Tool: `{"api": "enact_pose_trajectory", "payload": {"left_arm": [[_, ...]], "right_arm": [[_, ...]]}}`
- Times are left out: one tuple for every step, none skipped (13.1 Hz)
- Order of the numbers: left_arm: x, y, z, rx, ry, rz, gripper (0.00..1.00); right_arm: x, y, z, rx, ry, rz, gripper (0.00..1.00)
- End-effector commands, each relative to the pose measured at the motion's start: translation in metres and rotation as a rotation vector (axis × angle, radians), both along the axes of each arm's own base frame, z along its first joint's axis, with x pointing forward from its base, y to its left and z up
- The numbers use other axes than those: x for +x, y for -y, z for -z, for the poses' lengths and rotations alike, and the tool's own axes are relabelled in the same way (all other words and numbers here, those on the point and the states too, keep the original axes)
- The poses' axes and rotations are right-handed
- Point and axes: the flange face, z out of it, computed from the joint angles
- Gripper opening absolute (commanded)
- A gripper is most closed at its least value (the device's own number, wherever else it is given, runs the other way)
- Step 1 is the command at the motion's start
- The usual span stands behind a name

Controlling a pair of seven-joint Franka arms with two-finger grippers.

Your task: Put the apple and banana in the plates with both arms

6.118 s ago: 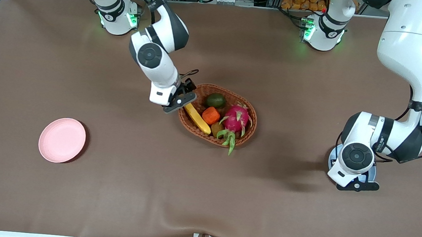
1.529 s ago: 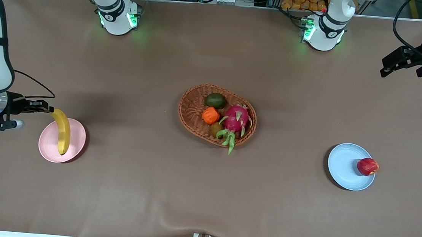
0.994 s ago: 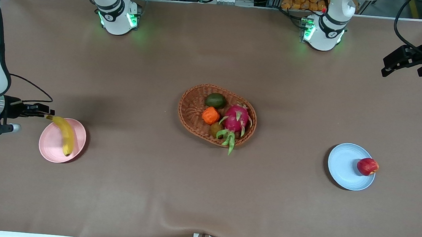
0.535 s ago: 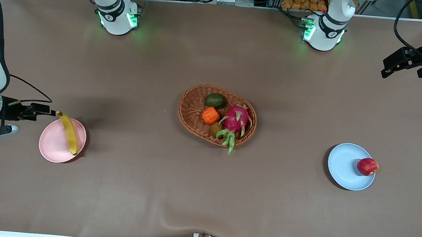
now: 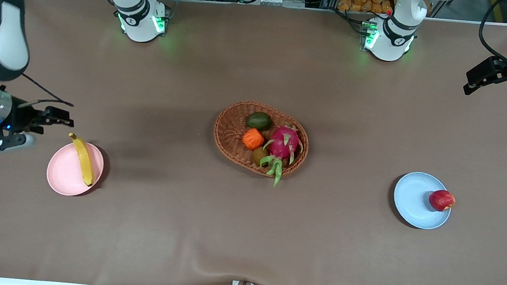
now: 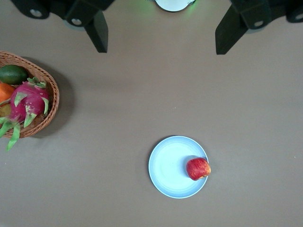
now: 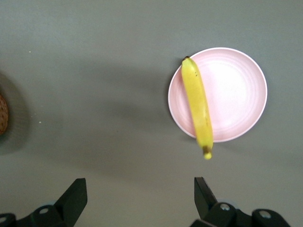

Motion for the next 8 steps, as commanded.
{"api": "enact_pose_trajectory", "payload": {"left_arm": [[0.001,-0.004,-0.006,-0.004,0.004,0.014,1.0],[0.001,-0.005,-0.006,-0.001,0.005,0.011,1.0],[0.0,-0.005,-0.006,0.0,0.0,0.011,1.0],[0.0,-0.007,-0.004,0.001,-0.007,0.006,1.0],[0.001,-0.007,-0.004,0.001,-0.009,0.006,1.0],[0.0,-0.007,-0.004,0.002,-0.009,0.006,1.0],[0.0,-0.007,-0.004,0.001,-0.014,0.005,1.0],[0.0,-0.007,-0.004,0.001,-0.014,0.006,1.0]], "right_arm": [[-0.034,-0.027,-0.026,-0.061,0.019,0.073,1.0],[-0.037,-0.028,-0.036,-0.061,0.029,0.078,1.0],[-0.038,-0.026,-0.052,-0.06,0.058,0.083,1.0],[-0.035,-0.019,-0.067,-0.06,0.087,0.094,1.0],[-0.033,-0.008,-0.087,-0.06,0.108,0.112,1.0],[-0.034,0.003,-0.106,-0.062,0.103,0.131,1.0],[-0.038,0.007,-0.12,-0.062,0.094,0.141,1.0],[-0.041,0.007,-0.129,-0.065,0.078,0.166,1.0]]}}
